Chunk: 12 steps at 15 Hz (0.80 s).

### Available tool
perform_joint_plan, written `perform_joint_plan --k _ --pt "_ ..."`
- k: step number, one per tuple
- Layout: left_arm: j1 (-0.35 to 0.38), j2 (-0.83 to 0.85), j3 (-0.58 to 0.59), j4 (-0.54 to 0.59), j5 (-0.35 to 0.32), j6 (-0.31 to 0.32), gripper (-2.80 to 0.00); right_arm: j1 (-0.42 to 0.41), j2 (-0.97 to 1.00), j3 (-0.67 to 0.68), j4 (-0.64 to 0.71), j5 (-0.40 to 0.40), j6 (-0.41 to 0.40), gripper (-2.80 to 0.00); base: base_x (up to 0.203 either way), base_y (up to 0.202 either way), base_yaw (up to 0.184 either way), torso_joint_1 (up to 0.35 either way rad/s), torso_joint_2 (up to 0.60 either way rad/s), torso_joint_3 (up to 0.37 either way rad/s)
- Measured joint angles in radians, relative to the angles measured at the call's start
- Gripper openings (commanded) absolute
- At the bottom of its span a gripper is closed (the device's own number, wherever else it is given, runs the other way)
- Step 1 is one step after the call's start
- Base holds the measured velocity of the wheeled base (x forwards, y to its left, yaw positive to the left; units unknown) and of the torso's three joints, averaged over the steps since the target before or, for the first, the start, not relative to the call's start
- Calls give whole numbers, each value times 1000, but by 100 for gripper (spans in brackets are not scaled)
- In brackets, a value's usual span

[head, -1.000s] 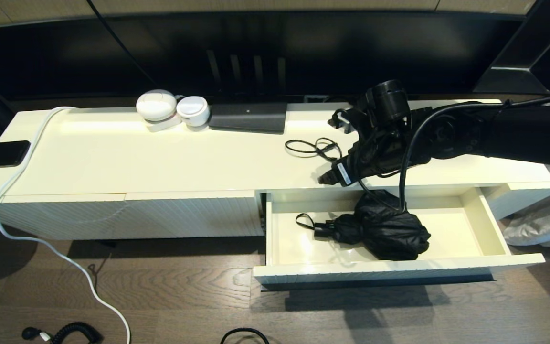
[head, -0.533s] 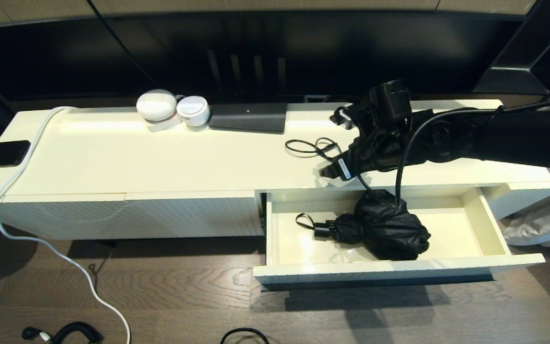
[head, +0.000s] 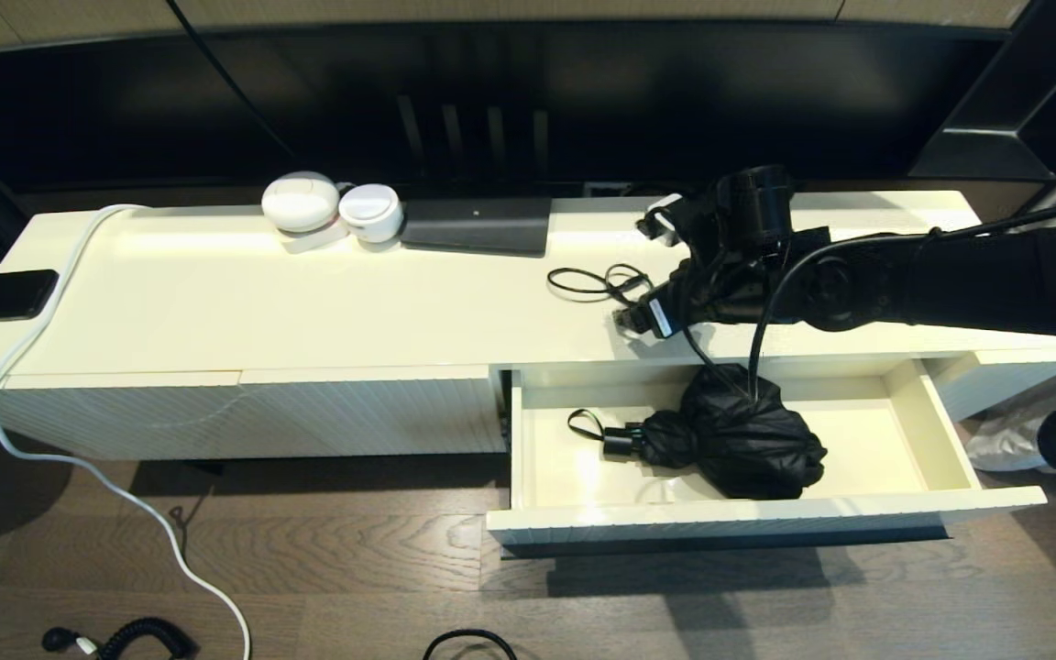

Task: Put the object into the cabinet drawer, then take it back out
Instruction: Put the data cable in the drawer

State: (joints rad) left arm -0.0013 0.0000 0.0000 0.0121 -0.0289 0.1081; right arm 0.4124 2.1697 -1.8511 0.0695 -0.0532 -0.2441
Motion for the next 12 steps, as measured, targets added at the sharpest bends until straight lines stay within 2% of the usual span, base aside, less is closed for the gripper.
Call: perform_joint_plan --k 2,12 --pt "0 0 0 0 0 0 -280 -13 14 -12 -39 6 5 0 0 0 0 0 0 0" --pt "0 0 0 0 0 0 -280 -12 47 -43 -40 9 30 0 0 0 0 0 0 0"
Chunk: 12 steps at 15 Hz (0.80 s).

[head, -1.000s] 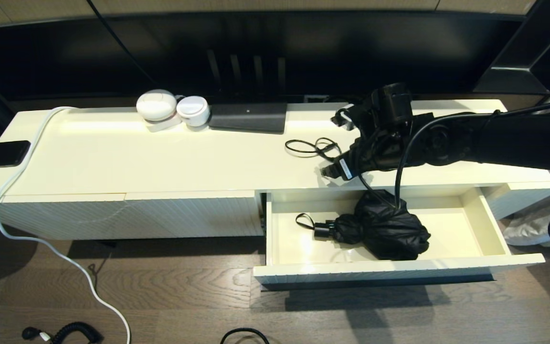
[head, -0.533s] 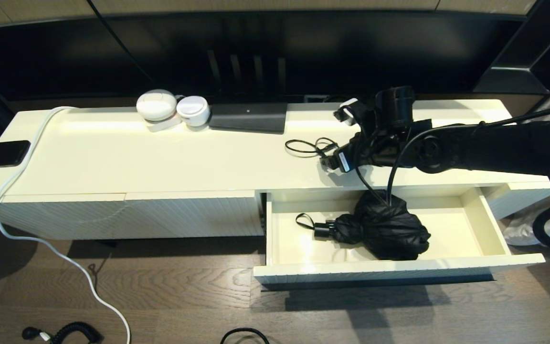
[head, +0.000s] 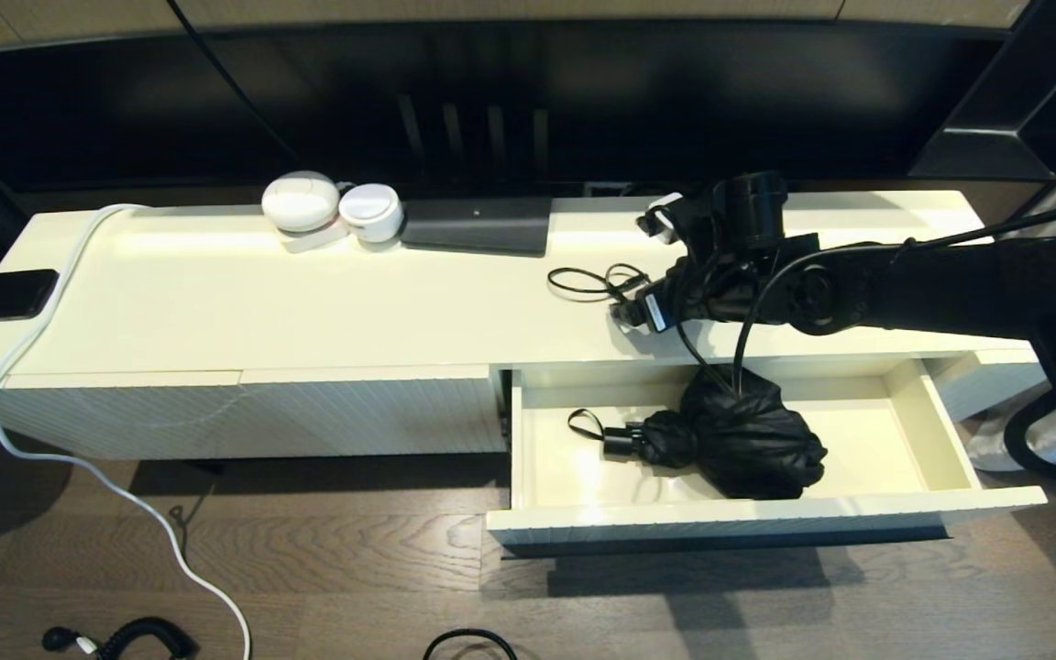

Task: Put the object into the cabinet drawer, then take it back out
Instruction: Put the data cable in the drawer

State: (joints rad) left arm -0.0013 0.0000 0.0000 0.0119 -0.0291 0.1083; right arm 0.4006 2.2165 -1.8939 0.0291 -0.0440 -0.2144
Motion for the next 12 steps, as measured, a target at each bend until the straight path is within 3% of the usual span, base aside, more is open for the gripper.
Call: perform_joint_plan --k 4,5,6,12 --pt "0 0 0 0 0 0 -280 13 9 -2 -1 -2 2 0 0 0 0 0 0 0" --pt "0 0 0 0 0 0 -280 13 10 -2 -1 -2 3 -214 0 0 0 0 0 0" --pt "0 0 0 0 0 0 -280 13 11 -2 0 -2 3 -280 0 0 0 0 0 0" --pt "0 0 0 0 1 0 -280 16 13 -2 14 -1 1 -280 0 0 0 0 0 0"
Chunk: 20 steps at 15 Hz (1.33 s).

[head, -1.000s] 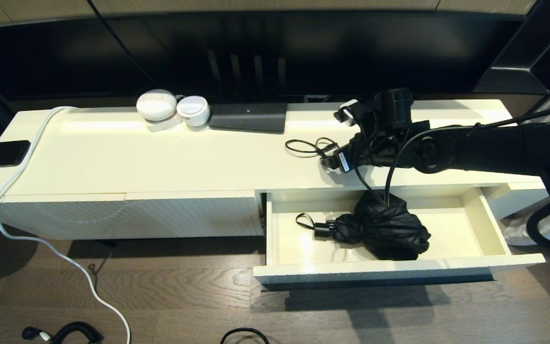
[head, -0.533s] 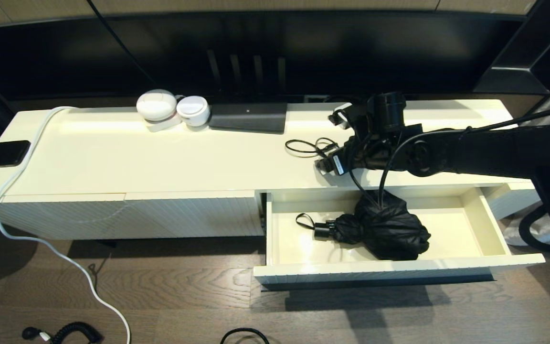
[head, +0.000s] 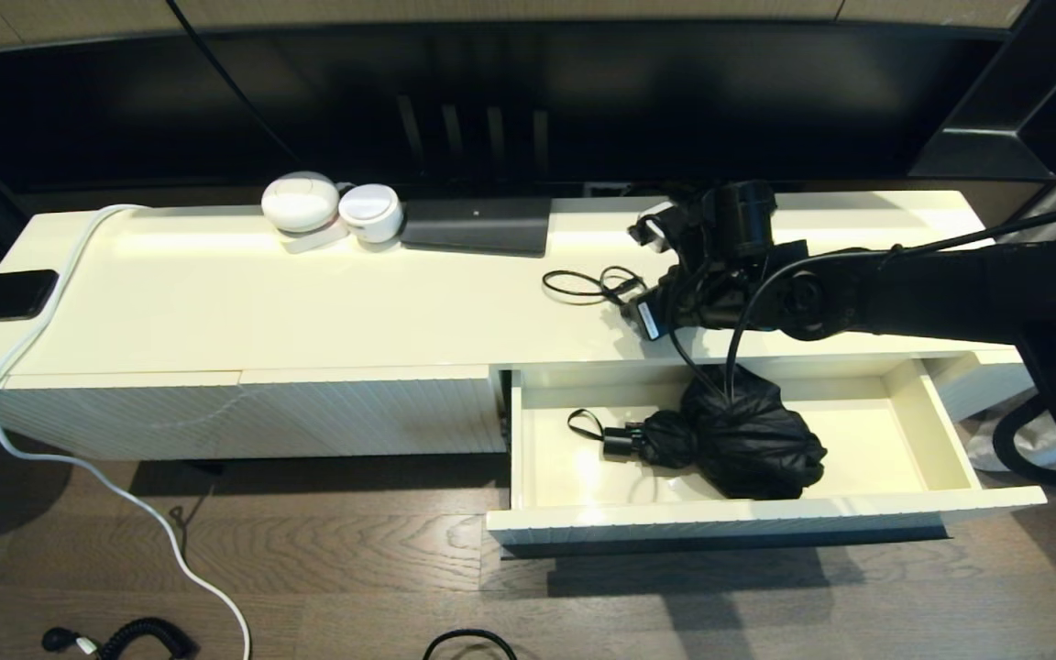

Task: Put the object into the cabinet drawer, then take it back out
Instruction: Put the data cable in the drawer

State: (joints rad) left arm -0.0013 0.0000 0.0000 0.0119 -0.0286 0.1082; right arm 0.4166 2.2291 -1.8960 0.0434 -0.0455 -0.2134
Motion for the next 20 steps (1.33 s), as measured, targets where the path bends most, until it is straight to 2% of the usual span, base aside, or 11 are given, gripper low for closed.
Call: perform_joint_plan --k 7,12,16,20 --pt "0 0 0 0 -1 0 -280 6 -16 -1 22 -3 2 -280 0 0 0 0 0 0" --pt "0 0 0 0 0 -1 -280 -1 -126 47 152 -13 -6 -280 0 0 0 0 0 0" --pt "0 0 0 0 -1 0 -280 -17 -246 146 225 -17 -13 -280 0 0 0 0 0 0" --pt "0 0 0 0 0 0 -280 -60 -436 375 268 -17 -33 -280 0 0 0 0 0 0"
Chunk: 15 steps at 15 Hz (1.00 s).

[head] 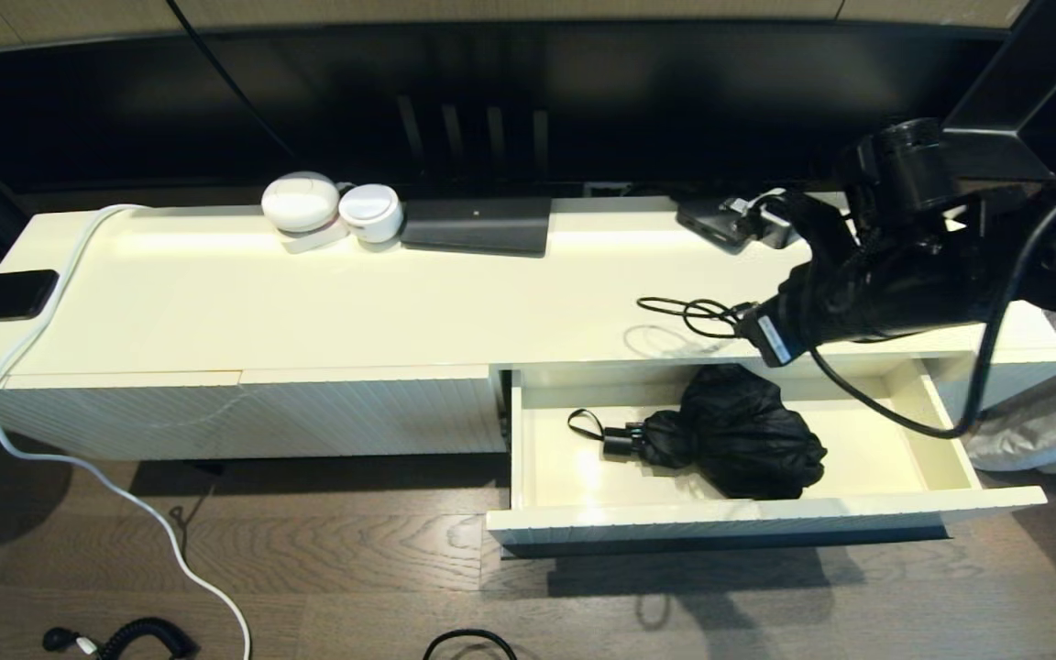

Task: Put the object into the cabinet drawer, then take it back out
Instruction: Put the data cable in the drawer

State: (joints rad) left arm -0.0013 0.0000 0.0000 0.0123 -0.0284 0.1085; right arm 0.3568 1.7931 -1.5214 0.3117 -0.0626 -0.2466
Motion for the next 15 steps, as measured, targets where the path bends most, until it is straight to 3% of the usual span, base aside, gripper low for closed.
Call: perform_joint_plan --k 8,15 --pt "0 0 0 0 -1 0 -280 -100 -229 400 -11 4 13 -280 0 0 0 0 0 0" --pt "0 0 0 0 0 0 -280 -187 -218 484 -64 16 13 -280 0 0 0 0 0 0"
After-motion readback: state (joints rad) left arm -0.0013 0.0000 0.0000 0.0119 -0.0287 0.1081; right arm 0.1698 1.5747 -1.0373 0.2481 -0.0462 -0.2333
